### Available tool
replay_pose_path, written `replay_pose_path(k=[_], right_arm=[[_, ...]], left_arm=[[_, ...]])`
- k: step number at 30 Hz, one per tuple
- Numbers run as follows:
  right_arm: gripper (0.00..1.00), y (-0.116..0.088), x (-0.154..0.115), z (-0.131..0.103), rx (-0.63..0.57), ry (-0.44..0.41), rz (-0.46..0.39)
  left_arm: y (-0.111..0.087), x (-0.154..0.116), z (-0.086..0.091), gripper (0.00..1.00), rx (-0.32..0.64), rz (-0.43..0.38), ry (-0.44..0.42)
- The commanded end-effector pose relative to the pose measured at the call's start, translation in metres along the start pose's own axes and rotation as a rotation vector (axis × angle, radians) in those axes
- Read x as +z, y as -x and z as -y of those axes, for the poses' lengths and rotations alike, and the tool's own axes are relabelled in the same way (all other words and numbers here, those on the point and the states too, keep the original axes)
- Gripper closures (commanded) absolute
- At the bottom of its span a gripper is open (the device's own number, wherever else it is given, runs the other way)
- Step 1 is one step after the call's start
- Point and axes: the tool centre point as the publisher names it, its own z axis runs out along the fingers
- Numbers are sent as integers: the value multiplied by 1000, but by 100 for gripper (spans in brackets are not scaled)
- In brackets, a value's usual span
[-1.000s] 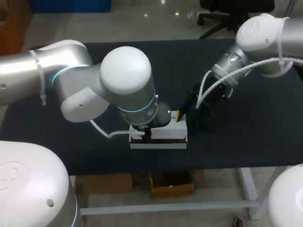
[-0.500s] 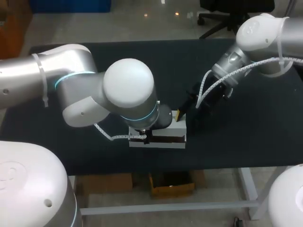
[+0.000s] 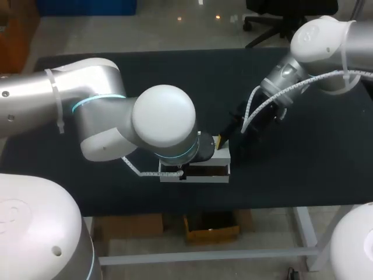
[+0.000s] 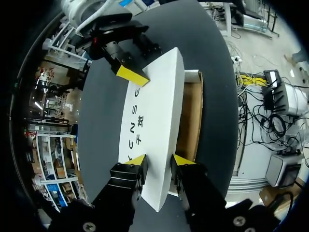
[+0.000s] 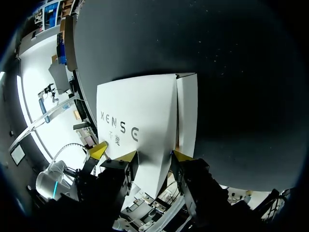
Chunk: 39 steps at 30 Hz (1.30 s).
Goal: Assemble the packaging by folding the flat box into shape, placing the metal phone stand inside, and closing the box properly
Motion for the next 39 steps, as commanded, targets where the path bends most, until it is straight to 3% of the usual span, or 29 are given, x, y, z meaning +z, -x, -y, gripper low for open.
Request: replay_pose_path(k=[1, 28, 39], right_arm=[[58, -1, -2, 0, -2, -3, 0], [58, -1, -7, 5, -5, 13, -2], [58, 1, -20, 16, -9, 57, -7]], left_arm=[[-5, -1, 4, 68, -1, 18, 7], [-13, 9, 3, 67, 0, 52, 44], [-17, 9, 2, 67, 3, 61, 40]])
